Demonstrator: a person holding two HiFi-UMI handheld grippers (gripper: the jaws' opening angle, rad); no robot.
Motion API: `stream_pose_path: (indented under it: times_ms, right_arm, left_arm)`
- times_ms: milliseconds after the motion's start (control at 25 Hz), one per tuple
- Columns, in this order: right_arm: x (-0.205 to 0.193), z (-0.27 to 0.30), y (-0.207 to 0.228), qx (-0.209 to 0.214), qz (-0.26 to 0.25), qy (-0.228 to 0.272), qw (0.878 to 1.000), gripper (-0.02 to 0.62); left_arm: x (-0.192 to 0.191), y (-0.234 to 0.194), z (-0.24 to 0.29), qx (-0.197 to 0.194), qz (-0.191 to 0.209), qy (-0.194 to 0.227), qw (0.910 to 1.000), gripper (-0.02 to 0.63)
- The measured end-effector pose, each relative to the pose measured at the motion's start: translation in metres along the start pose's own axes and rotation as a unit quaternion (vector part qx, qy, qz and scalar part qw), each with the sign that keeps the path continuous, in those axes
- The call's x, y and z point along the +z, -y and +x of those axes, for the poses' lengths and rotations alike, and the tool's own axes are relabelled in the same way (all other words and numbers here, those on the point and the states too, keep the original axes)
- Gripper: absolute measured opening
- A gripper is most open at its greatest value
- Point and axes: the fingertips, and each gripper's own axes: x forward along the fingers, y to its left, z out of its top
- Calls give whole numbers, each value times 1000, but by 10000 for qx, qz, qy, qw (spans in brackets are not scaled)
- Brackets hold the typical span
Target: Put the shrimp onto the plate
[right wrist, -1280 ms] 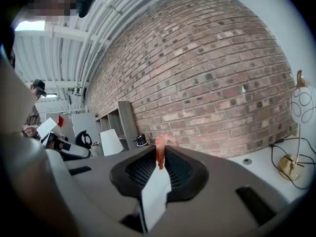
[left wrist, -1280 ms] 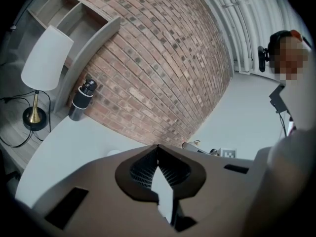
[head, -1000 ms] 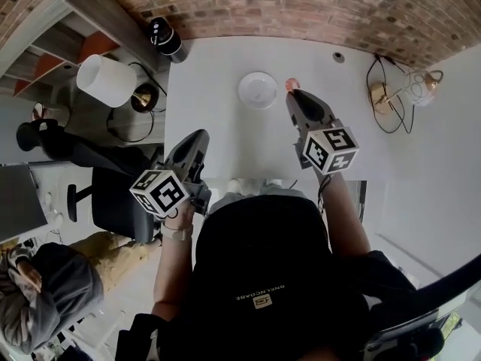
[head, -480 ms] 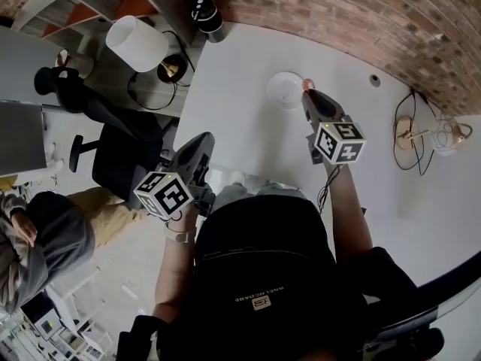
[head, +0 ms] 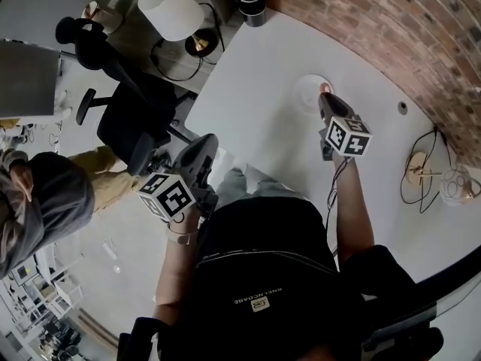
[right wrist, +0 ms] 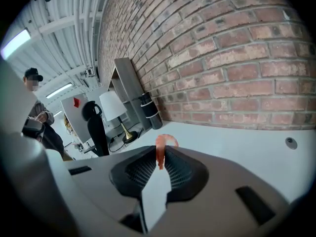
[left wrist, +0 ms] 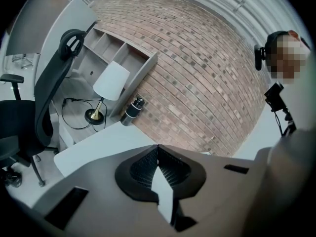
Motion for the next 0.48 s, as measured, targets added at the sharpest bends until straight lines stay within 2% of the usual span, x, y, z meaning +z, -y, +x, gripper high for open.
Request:
stream_pose_path:
  times_ms: [480]
  right_arm:
    - [-51, 61, 37, -180, 157, -852, 9961, 52]
  left_arm:
    - [-14, -19, -8, 516, -327, 4, 9981, 3]
